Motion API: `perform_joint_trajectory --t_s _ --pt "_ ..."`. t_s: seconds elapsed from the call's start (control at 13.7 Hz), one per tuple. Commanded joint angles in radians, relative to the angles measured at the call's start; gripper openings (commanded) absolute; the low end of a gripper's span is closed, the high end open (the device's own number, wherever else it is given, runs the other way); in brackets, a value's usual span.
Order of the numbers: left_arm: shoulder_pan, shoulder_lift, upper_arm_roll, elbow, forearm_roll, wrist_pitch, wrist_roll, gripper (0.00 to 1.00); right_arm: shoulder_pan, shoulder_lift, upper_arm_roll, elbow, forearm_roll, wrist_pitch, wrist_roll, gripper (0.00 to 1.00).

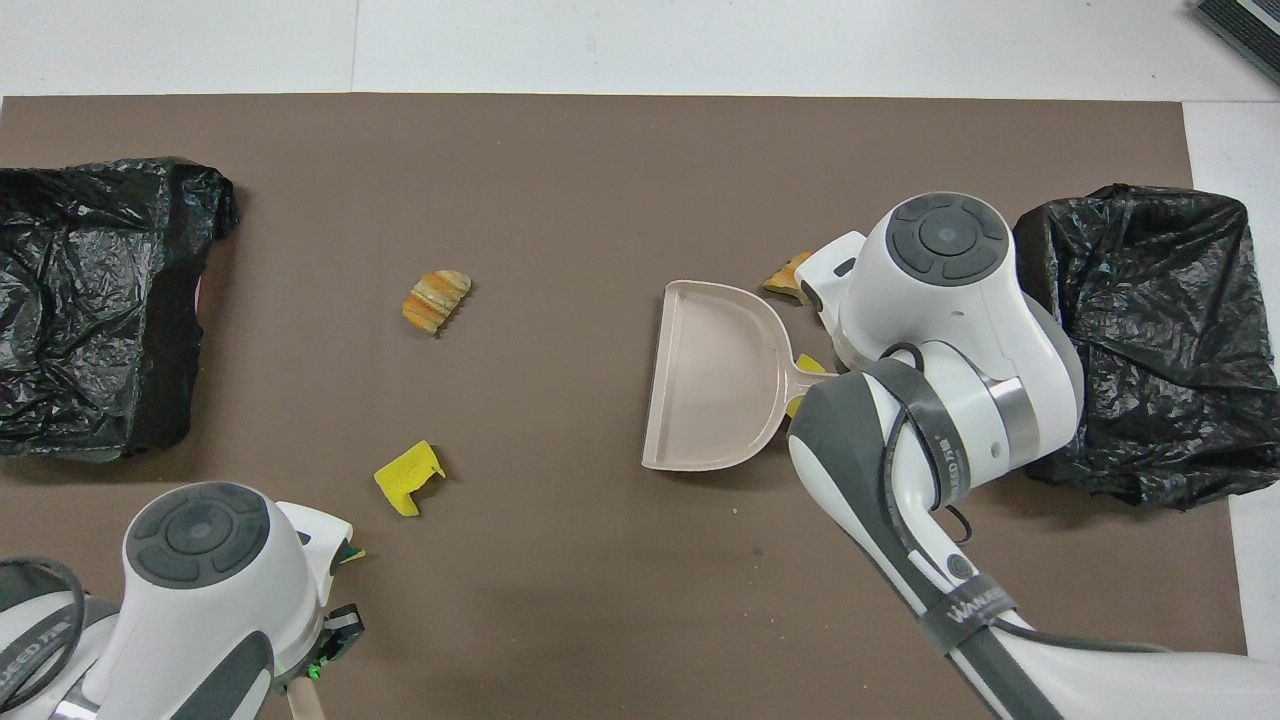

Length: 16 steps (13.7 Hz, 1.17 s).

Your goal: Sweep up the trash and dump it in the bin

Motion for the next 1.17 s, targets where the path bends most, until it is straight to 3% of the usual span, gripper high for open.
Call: perform_joint_trajectory --t_s 0.0,0.22,0.44,0.66,0.81,1.1 --pt "0.069 -0.017 -0.010 -0.056 0.007 0.057 -0.002 0.00 -0.004 -0.031 0.002 -0.052 -0.022 0.036 -0.072 0.00" --pt "0.059 0.003 -0.015 -0.162 -0.003 0.213 -0.034 0.00 0.012 -0.029 0.004 -0.118 -0.040 0.148 -0.134 0.00" --pt "0.034 0.022 -0.015 -0.173 -0.013 0.263 -0.020 0.00 0.042 -0.029 0.002 -0.144 -0.042 0.199 -0.135 0.00" --pt "0.025 0.059 -0.015 -0.155 -0.061 0.354 -0.014 0.00 0.042 -0.029 0.002 -0.144 -0.042 0.193 -0.133 0.00" --pt "-0.038 0.064 -0.013 -0.146 -0.062 0.382 0.074 0.00 0.042 -0.029 0.002 -0.141 -0.042 0.194 -0.132 0.00" --pt "-0.086 0.185 -0.016 -0.020 -0.075 0.462 0.118 0.00 0.042 -0.027 0.002 -0.140 -0.042 0.198 -0.130 0.00"
